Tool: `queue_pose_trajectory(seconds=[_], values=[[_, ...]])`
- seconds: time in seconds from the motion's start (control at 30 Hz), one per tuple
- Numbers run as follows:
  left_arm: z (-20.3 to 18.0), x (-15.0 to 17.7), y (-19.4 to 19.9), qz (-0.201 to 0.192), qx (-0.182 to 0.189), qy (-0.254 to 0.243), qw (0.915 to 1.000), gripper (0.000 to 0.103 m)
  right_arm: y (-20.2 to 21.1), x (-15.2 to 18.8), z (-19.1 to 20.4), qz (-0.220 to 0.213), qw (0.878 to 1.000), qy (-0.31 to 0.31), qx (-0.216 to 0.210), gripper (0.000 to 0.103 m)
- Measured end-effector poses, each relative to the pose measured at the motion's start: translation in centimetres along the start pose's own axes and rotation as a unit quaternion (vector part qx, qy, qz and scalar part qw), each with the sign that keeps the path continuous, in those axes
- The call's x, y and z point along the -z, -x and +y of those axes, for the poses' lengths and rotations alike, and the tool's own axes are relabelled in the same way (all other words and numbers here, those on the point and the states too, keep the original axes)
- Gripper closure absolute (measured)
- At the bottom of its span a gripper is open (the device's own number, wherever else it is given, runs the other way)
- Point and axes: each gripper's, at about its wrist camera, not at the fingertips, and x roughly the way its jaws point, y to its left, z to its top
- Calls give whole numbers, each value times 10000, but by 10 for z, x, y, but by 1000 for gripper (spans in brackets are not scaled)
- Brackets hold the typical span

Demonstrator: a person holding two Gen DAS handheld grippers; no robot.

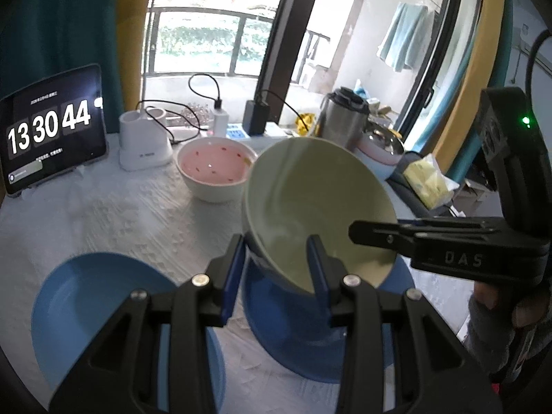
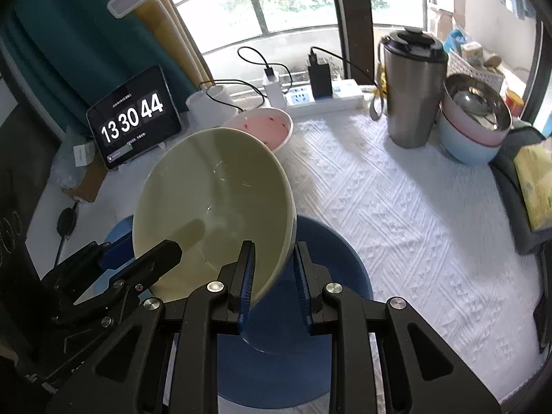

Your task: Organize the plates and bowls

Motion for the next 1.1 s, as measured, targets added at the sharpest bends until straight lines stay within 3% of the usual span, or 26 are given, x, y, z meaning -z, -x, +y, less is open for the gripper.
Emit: queue_pose_trajectory(seconds=[0.63,1.1], values=[[-24,36,-20,550,89,-348,9978,65,-12,38,-26,514,9984,-157,168,78],[-27,41,-15,503,-8,-662,9965,65,-19,39,-24,841,9960,-46,296,77]])
